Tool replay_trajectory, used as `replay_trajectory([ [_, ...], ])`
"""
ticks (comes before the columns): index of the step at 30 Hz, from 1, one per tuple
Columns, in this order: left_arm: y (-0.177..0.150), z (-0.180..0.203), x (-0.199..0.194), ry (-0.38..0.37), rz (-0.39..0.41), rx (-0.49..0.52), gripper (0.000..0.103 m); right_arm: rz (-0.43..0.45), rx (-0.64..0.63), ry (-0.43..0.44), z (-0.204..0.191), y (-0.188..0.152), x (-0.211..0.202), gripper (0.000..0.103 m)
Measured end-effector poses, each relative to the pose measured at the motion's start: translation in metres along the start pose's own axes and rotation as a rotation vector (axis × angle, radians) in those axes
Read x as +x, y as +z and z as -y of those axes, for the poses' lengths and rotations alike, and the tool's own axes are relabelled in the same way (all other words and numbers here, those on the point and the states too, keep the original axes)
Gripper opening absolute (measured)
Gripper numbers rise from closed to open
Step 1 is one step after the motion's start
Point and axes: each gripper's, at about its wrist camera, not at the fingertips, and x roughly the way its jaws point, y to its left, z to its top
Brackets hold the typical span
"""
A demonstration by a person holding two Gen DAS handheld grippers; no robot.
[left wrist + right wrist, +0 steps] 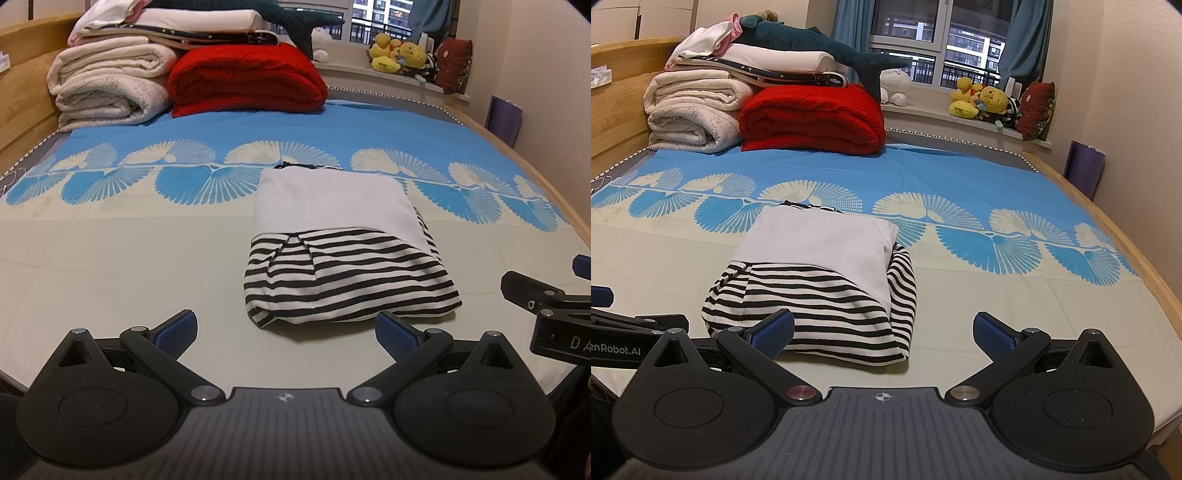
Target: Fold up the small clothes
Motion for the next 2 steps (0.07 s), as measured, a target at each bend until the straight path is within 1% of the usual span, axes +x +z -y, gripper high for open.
replay_trajectory([
  [2,-0.0002,0.0008,-0.0001,0.003,0.0,0.006,0.103,0.0,0.0,0.0,-0.0011,0.0002,0.0001,0.102],
])
